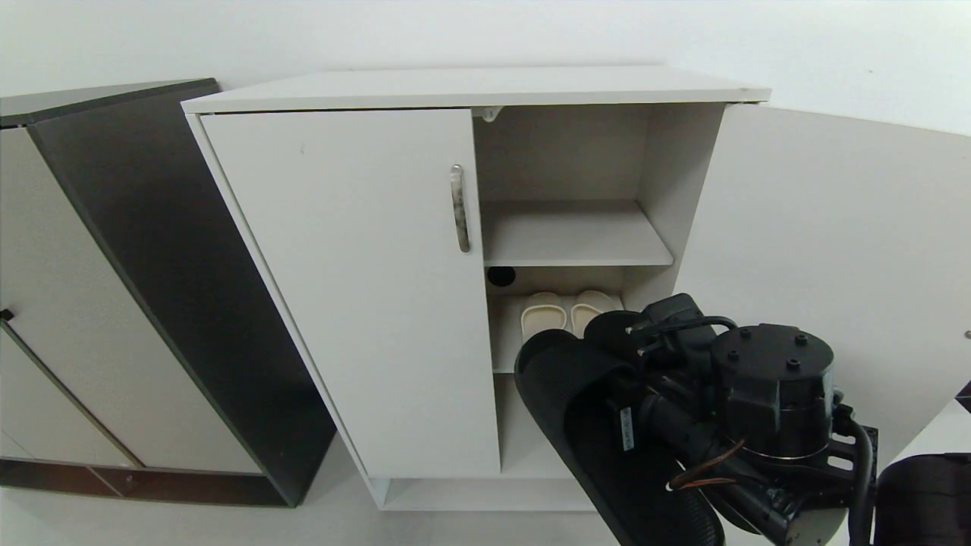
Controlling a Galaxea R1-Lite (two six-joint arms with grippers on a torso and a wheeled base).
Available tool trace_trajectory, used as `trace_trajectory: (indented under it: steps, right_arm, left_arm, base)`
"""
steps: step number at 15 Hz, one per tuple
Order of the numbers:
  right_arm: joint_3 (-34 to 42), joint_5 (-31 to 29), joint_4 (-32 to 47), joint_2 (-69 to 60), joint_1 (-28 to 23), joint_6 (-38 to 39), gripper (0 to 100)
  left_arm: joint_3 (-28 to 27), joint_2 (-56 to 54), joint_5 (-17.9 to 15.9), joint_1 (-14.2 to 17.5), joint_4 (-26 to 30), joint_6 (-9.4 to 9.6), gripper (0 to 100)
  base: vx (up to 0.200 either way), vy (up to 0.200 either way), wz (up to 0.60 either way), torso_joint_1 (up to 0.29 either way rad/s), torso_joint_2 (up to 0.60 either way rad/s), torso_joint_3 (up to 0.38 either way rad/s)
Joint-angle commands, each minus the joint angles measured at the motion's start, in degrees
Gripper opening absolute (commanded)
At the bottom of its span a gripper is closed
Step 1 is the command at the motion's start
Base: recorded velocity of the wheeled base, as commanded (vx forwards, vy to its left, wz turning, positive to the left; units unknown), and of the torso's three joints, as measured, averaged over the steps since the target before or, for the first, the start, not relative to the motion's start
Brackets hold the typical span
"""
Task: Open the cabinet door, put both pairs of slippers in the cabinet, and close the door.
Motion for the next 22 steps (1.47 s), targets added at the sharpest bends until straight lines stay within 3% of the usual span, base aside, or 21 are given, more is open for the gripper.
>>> trace_trajectory:
  steps: [1, 4, 9, 12, 22]
  right_arm:
    - [0.0, 0.0, 0.0, 0.5, 0.0, -0.1, 0]
    - [-4.0, -1.6, 1.6, 2.0, 2.3, -0.5, 0]
    - [-25.3, -19.9, 29.6, 4.2, 6.3, 9.7, 0]
    - [-33.9, -23.7, 29.9, 6.5, 6.5, 9.8, 0]
    - [-34.0, -23.5, 29.4, 8.9, 2.5, 10.0, 0]
  left_arm:
    - [0.0, 0.0, 0.0, 0.0, 0.0, 0.02, 0]
    - [0.0, 0.0, 0.0, 0.0, 0.0, -0.15, 0]
    - [0.0, 0.0, 0.0, 0.0, 0.0, 0.02, 0]
    - [0.0, 0.0, 0.0, 0.0, 0.0, 0.02, 0]
    - [0.0, 0.0, 0.0, 0.0, 0.0, 0.20, 0]
  base:
    - [0.000, 0.000, 0.00, 0.000, 0.00, 0.000]
    - [0.000, 0.000, 0.00, 0.000, 0.00, 0.000]
    - [0.000, 0.000, 0.00, 0.000, 0.00, 0.000]
    - [0.000, 0.000, 0.00, 0.000, 0.00, 0.000]
    - [0.000, 0.000, 0.00, 0.000, 0.00, 0.000]
